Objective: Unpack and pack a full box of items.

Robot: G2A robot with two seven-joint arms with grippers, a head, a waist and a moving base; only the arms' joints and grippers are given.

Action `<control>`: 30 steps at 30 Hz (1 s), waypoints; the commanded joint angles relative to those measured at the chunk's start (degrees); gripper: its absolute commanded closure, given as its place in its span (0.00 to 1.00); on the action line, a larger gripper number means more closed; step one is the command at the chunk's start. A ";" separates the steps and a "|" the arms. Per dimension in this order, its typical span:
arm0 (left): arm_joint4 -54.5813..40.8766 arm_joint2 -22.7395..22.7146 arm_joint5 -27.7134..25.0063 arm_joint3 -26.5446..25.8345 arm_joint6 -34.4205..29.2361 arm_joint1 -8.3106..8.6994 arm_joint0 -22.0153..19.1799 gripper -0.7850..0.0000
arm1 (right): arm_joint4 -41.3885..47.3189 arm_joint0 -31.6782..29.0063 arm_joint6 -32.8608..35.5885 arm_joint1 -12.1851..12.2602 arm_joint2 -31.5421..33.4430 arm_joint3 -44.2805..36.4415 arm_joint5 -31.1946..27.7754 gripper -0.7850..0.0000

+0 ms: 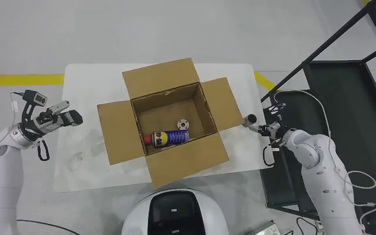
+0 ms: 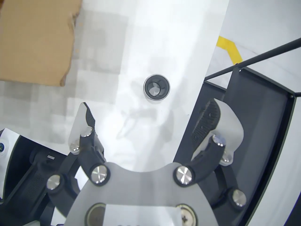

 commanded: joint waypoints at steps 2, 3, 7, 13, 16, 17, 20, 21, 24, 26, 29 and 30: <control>0.00 0.00 0.00 0.00 0.00 0.00 0.00 0.00 | -0.46 1.35 -0.71 -0.14 -1.92 3.73 0.38 0.00; 0.00 0.00 0.00 0.00 0.00 0.00 0.00 0.00 | -0.58 1.94 -1.00 -0.22 -2.72 5.15 0.54 0.00; 0.00 0.00 0.00 0.00 0.00 0.00 0.00 0.00 | -1.30 4.82 -2.95 -0.61 -5.88 10.17 1.75 0.00; 0.00 0.00 0.00 0.00 0.00 0.00 0.00 0.00 | -2.91 9.91 -5.50 -1.10 -9.86 16.29 2.33 0.00; 0.00 0.00 0.00 0.00 0.00 0.00 0.00 0.00 | -3.41 12.38 -6.32 -1.34 -11.49 18.45 2.57 0.00; 0.00 0.00 0.00 0.00 0.00 0.00 0.00 0.00 | -3.55 13.12 -6.59 -1.42 -11.95 19.19 2.81 0.00; 0.00 0.00 0.00 0.00 0.00 0.00 0.00 0.00 | -3.49 15.33 -6.81 -1.72 -13.25 21.71 4.19 0.00; 0.00 0.00 0.00 0.00 0.00 0.00 0.00 0.00 | -3.44 15.98 -6.82 -1.83 -13.75 22.42 4.43 0.00; 0.00 0.00 0.00 0.00 0.00 0.00 0.00 0.00 | -3.60 17.77 -6.82 -2.12 -14.93 24.56 6.04 0.00; 0.00 0.00 0.00 0.00 0.00 0.00 0.00 0.00 | -3.39 18.59 -7.05 -2.27 -15.51 25.52 6.38 0.00; 0.00 0.00 0.00 0.00 0.00 0.00 0.00 0.00 | -3.24 19.43 -7.04 -2.40 -16.07 26.68 6.91 0.65; 0.00 0.00 0.00 0.00 0.00 0.00 0.00 0.00 | -3.14 19.63 -7.08 -2.44 -16.20 26.95 7.15 0.93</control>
